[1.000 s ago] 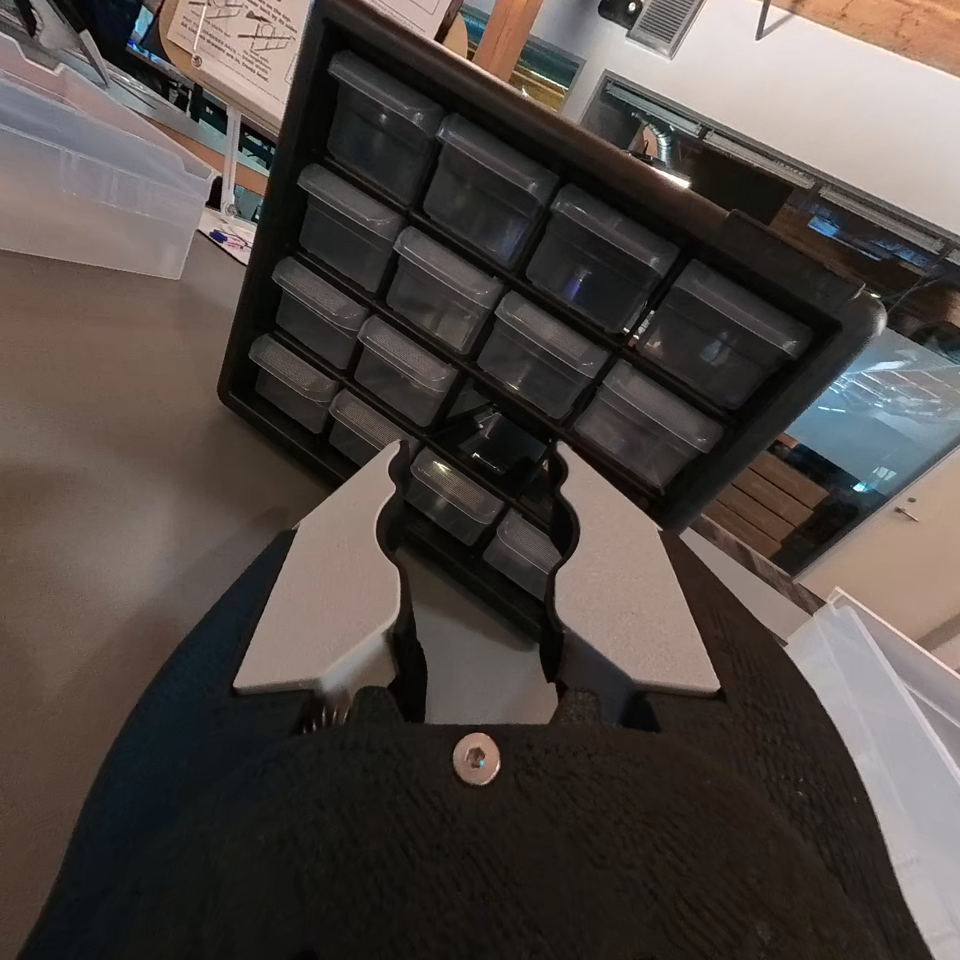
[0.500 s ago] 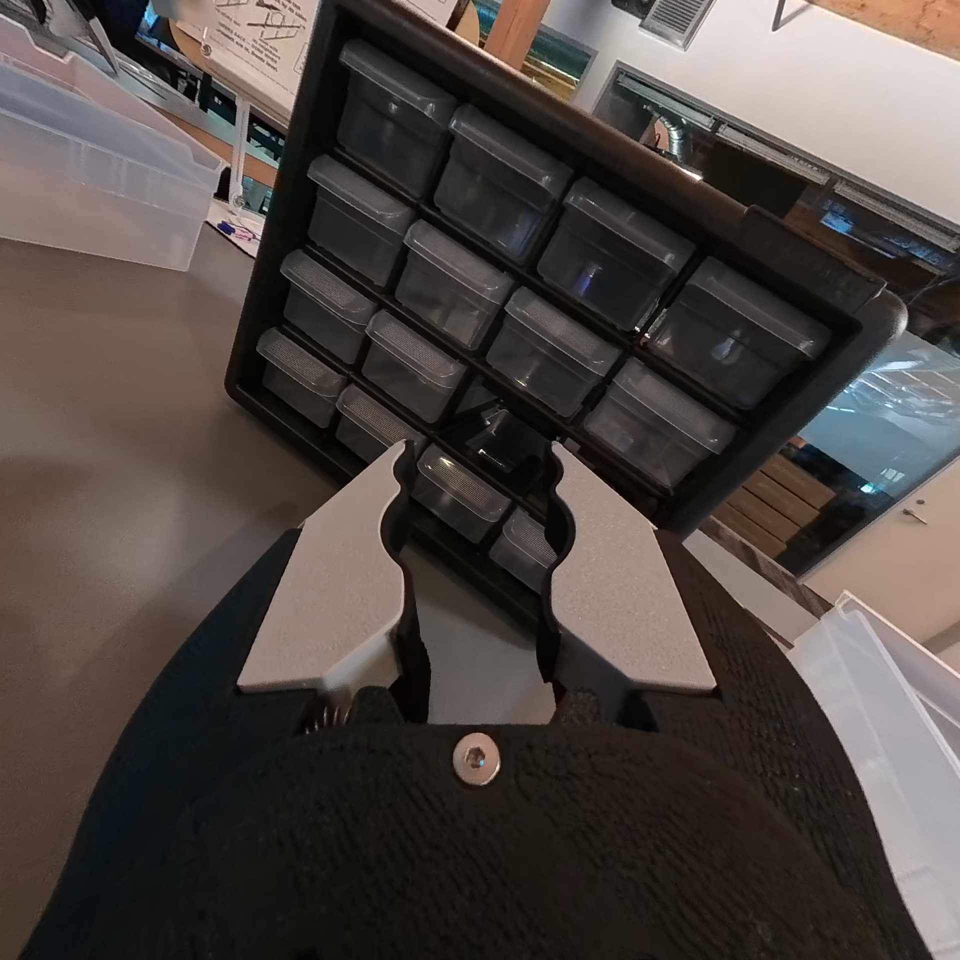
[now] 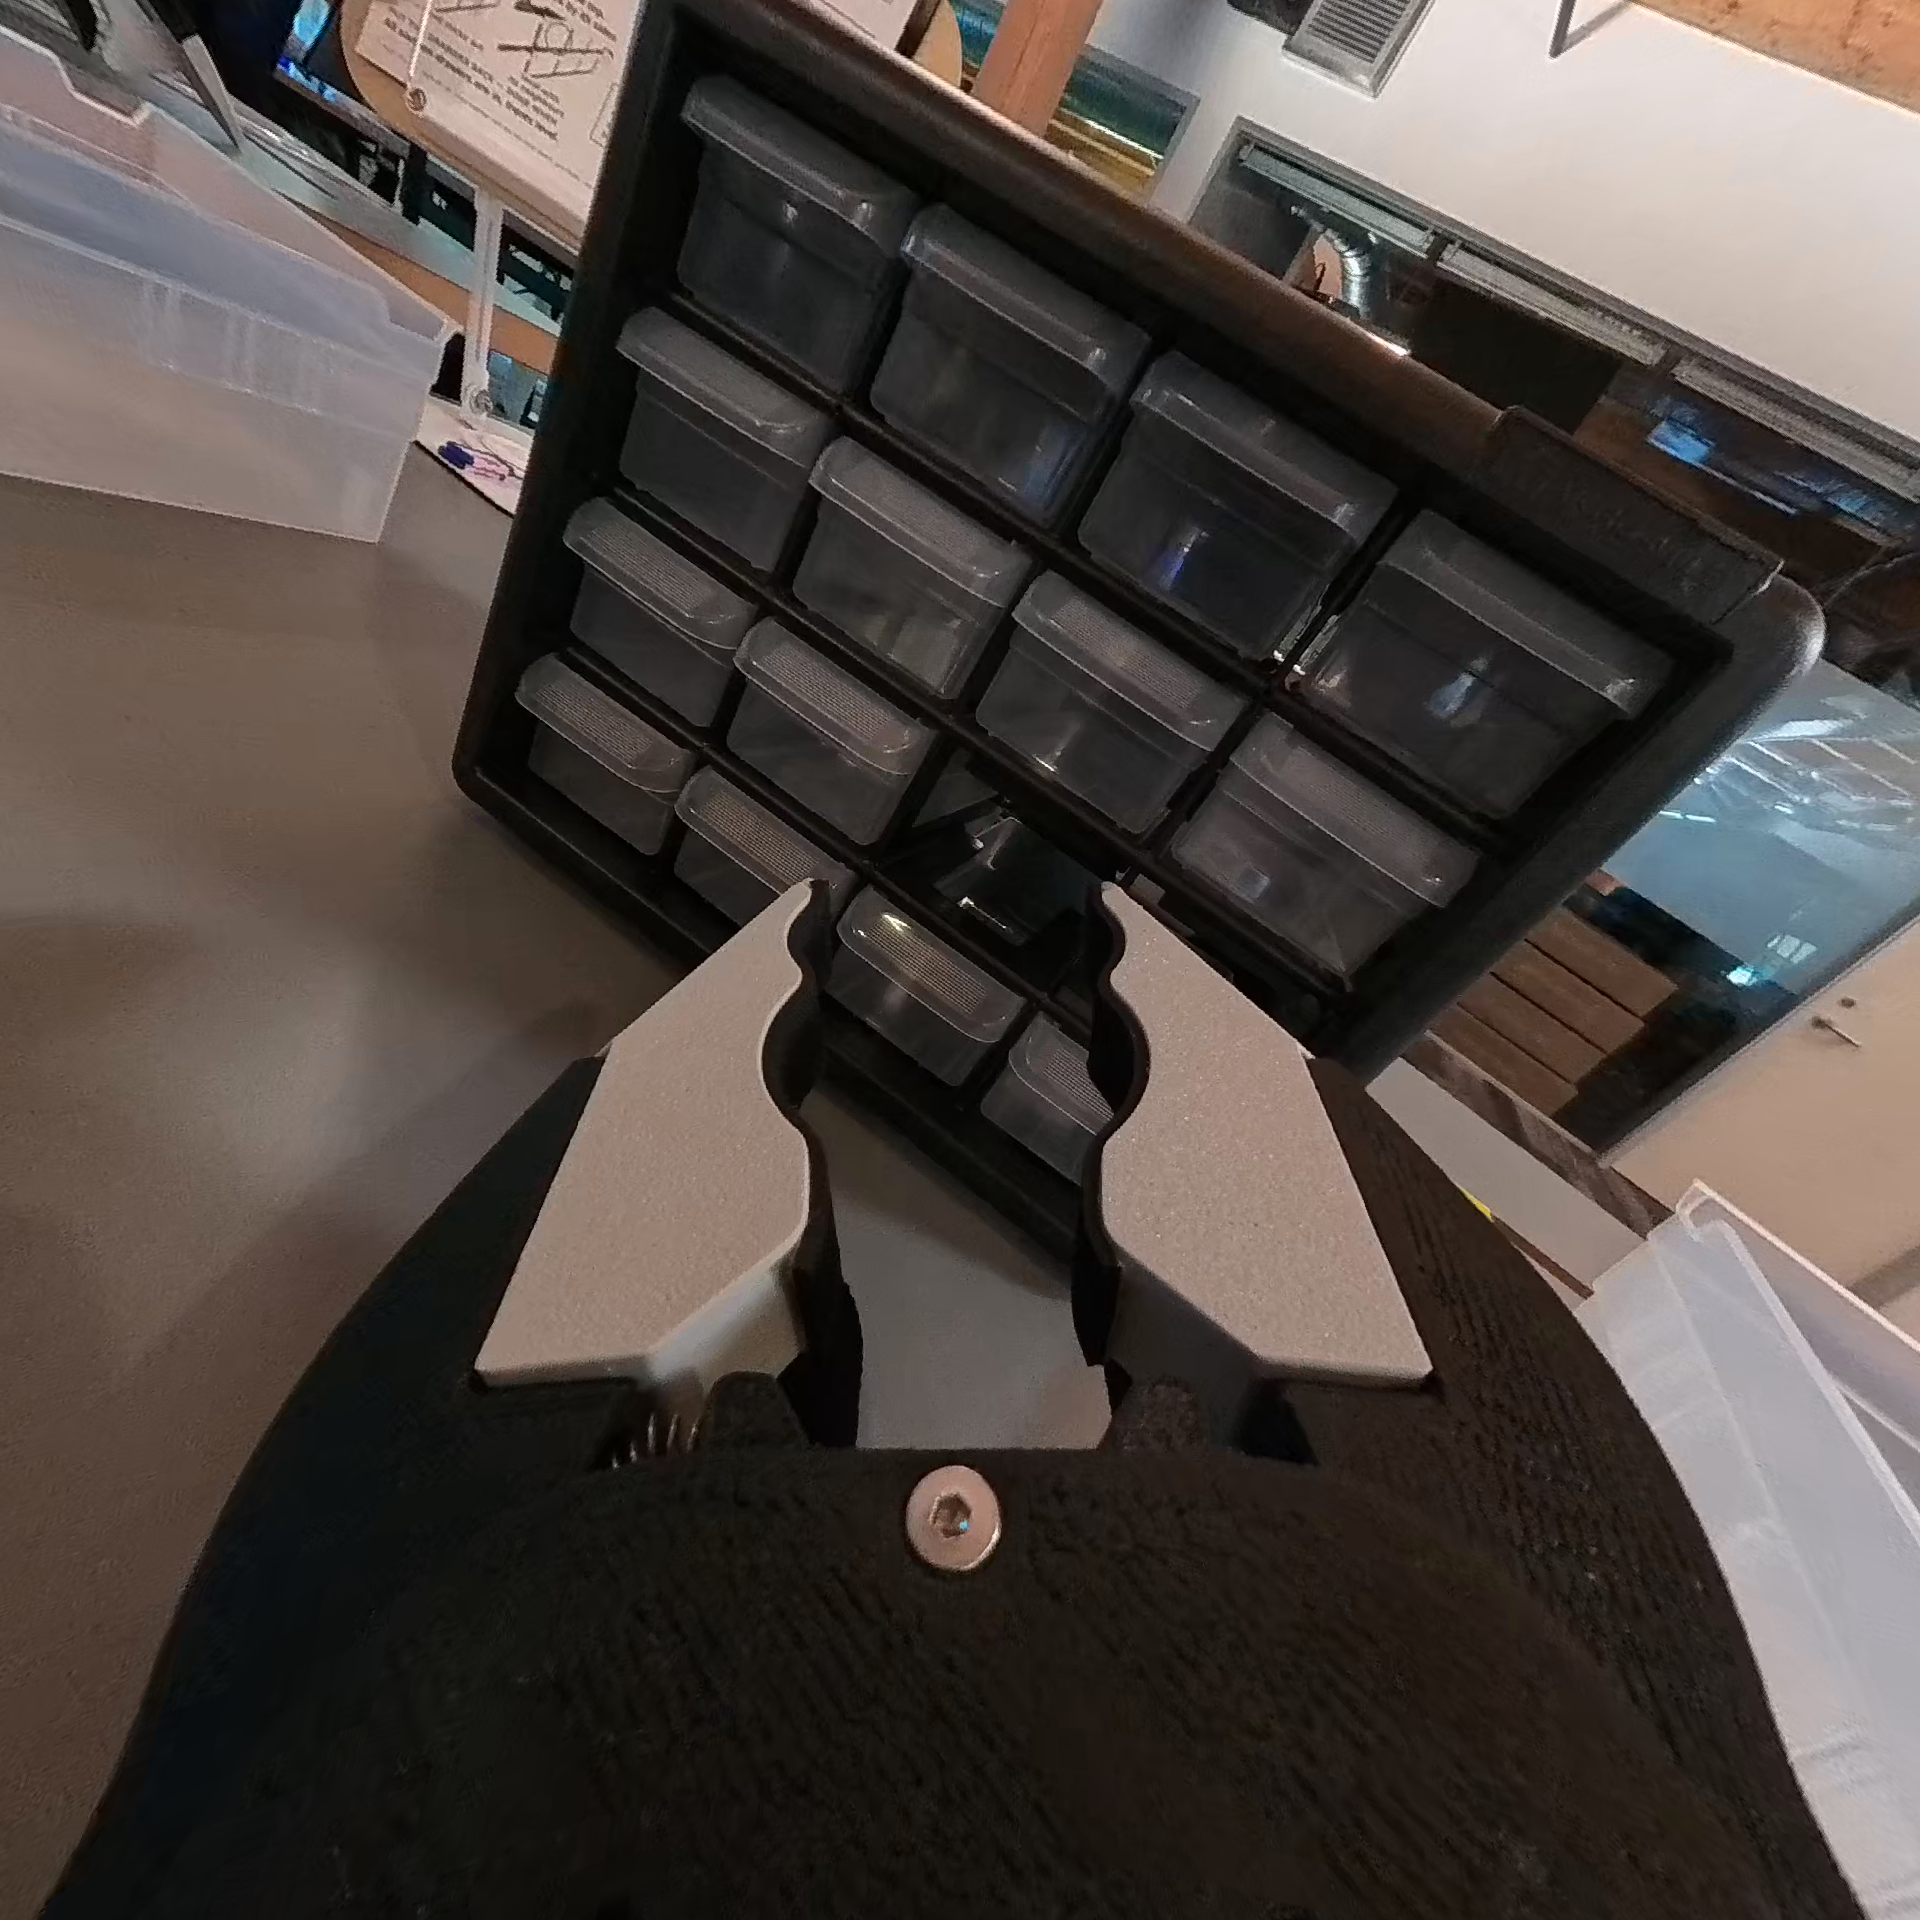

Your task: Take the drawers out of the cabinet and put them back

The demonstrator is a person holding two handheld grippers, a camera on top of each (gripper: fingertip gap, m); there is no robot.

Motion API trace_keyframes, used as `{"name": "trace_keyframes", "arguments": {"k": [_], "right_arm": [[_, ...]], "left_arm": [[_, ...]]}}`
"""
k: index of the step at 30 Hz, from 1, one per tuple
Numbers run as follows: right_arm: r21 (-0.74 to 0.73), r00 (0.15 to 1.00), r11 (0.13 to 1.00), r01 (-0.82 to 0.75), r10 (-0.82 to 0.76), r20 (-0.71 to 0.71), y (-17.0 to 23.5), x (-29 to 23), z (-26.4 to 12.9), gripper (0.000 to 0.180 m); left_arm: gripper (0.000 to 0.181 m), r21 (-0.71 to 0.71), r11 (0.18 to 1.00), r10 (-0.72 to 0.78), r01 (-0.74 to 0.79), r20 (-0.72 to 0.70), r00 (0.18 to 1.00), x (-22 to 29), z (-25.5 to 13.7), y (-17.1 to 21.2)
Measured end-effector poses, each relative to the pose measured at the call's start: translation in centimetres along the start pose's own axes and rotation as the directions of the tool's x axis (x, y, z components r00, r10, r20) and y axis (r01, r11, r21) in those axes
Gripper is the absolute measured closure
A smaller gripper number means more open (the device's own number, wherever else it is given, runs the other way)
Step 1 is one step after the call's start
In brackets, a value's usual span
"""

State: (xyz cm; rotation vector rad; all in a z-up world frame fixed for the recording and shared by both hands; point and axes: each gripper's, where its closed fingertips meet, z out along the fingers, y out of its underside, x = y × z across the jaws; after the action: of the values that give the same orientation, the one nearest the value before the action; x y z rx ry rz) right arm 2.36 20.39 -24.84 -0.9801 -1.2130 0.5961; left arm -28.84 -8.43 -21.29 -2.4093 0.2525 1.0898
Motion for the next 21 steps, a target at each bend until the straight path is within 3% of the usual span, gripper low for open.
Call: {"name": "trace_keyframes", "arguments": {"k": [3,6,9,13,16,21], "right_arm": [[0.0,1.0,1.0,-0.001,0.001,-0.002,0.0,0.0,0.0,0.132],[0.0,1.0,1.0,-0.001,0.001,-0.003,0.0,0.1,0.0,0.132],[-0.007,1.0,1.0,-0.008,0.008,0.001,0.0,0.0,-0.1,0.136],[-0.004,1.0,1.0,-0.019,0.019,-0.001,0.0,0.1,-0.1,0.137],[-0.012,1.0,1.0,-0.022,0.021,-0.005,0.2,0.2,0.0,0.137],[-0.011,1.0,1.0,-0.015,0.015,0.002,0.1,0.1,0.0,0.137]], "left_arm": [[0.181,0.138,0.99,-0.016,-0.025,0.286,0.958,-4.7,-3.3,-2.4],[0.181,0.385,0.923,-0.125,-0.025,0.361,0.924,-6.1,-7.8,-6.3],[0.181,0.635,0.772,-0.191,0.042,0.168,0.967,-3.8,-11.6,-11.1],[0.181,0.781,0.619,0.033,0.088,-0.137,0.99,3.6,-14.9,-16.8],[0.181,0.789,0.611,0.252,0.065,-0.271,0.929,10.0,-15.1,-19.1],[0.181,0.696,0.718,0.422,0.021,-0.459,0.782,18.4,-12.2,-20.3]]}}
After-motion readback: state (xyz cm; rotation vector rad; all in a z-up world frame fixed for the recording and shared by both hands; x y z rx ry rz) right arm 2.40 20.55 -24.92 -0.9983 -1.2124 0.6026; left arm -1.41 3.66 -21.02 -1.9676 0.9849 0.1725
